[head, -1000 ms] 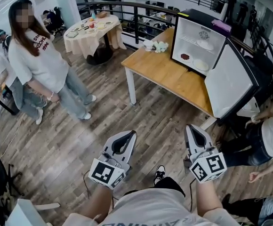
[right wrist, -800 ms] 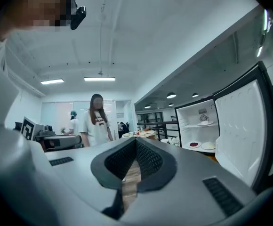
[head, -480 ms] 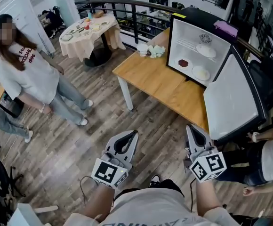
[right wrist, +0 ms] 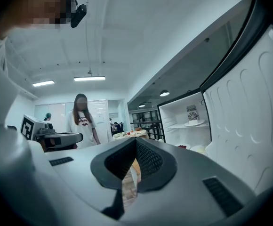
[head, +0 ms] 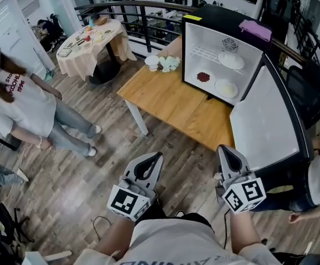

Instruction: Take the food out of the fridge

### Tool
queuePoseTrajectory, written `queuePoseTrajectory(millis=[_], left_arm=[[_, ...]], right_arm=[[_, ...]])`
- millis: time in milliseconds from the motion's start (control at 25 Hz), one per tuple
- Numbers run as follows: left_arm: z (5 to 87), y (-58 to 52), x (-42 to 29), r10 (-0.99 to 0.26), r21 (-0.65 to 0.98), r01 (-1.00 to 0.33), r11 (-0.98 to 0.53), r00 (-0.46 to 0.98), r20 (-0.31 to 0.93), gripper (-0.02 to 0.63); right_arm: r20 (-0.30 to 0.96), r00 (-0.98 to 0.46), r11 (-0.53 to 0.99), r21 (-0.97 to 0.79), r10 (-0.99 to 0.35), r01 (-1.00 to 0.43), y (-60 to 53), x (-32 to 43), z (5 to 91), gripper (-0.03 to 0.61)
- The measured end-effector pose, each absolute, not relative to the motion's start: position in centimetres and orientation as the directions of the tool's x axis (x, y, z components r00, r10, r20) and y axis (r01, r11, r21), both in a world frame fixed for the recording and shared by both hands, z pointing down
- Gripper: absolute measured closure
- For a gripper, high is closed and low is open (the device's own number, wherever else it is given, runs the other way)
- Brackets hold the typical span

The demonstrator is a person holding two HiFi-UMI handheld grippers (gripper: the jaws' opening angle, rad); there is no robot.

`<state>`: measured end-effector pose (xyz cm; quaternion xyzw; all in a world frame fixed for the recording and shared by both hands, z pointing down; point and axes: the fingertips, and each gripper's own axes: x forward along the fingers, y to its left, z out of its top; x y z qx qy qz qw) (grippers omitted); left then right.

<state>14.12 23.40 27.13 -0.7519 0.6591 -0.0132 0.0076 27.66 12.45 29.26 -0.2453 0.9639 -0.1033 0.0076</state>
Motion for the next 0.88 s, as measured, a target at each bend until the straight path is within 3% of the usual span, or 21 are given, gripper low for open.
queuePoseTrajectory(millis=[400,880], left_arm=[[26.9,13.3,9.5,-0.96,-0.022,-0.96,-0.279,0.28,-0.017,0.607],[26.7,2.2,-3.2,-0.9,-0.021,-0.9,-0.435,0.435,-0.001,0.607]], right_arm=[[0.051,-0.805,0.79,-0.165,-0.592,-0.591,4.8,24.4,29.1,0.559],[0.095,-0.681,0.667,-0.146,-0.726,-0.731,-3.4,13.2,28.7,0.56]])
